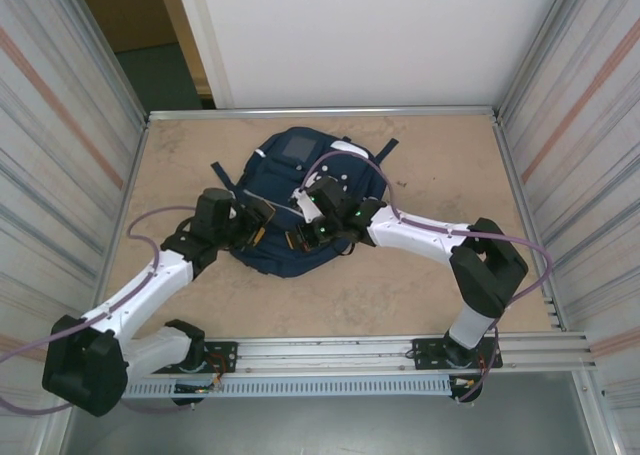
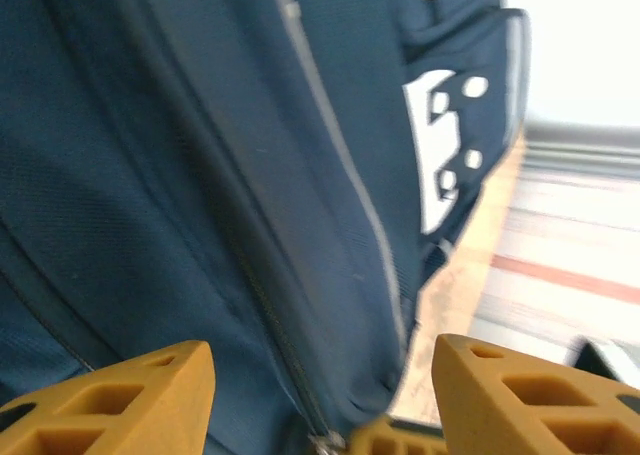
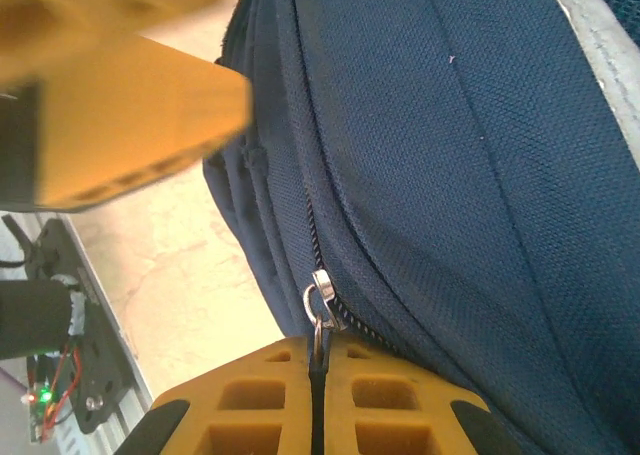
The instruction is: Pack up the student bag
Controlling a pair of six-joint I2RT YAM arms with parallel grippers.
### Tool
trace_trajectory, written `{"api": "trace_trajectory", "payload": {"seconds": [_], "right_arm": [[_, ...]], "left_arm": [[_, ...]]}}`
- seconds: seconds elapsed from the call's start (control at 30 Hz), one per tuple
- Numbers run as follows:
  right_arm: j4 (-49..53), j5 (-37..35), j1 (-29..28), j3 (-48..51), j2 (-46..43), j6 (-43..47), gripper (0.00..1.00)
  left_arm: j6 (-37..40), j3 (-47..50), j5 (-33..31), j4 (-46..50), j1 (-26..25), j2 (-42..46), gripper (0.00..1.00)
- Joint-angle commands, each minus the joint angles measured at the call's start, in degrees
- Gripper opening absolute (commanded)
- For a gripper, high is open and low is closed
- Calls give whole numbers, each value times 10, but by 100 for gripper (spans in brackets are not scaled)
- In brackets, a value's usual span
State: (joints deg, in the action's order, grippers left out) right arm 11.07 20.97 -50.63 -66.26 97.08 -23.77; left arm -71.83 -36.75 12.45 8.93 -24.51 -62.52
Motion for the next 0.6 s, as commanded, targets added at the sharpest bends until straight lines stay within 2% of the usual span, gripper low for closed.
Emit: {"api": "trace_trajectory", "payload": {"seconds": [0.0, 0.07, 0.1, 0.2, 0.23, 0.37, 0.57], "right_arm": [[-47, 43, -22, -15, 1, 20, 0], [-47, 39, -27, -18, 1, 16, 0], [-49, 38, -29, -18, 1, 14, 0], [-39, 18, -38, -17, -2, 24, 0], [-31, 8, -40, -15, -6, 31, 0], [-1, -24, -30, 20, -49, 52, 0], [25, -75, 18, 105, -124, 69, 0]], "left_arm": [[-36, 4, -59, -23, -18, -24, 55], [-50, 4, -59, -27, -21, -42, 52], [-56, 8, -56, -39, -21, -47, 46], [-53, 17, -71, -58, -21, -45, 9], [-45, 14, -85, -46, -20, -40, 0], [14, -11, -77, 0, 5, -27, 0], [101, -45, 28, 20, 69, -72, 0]]}}
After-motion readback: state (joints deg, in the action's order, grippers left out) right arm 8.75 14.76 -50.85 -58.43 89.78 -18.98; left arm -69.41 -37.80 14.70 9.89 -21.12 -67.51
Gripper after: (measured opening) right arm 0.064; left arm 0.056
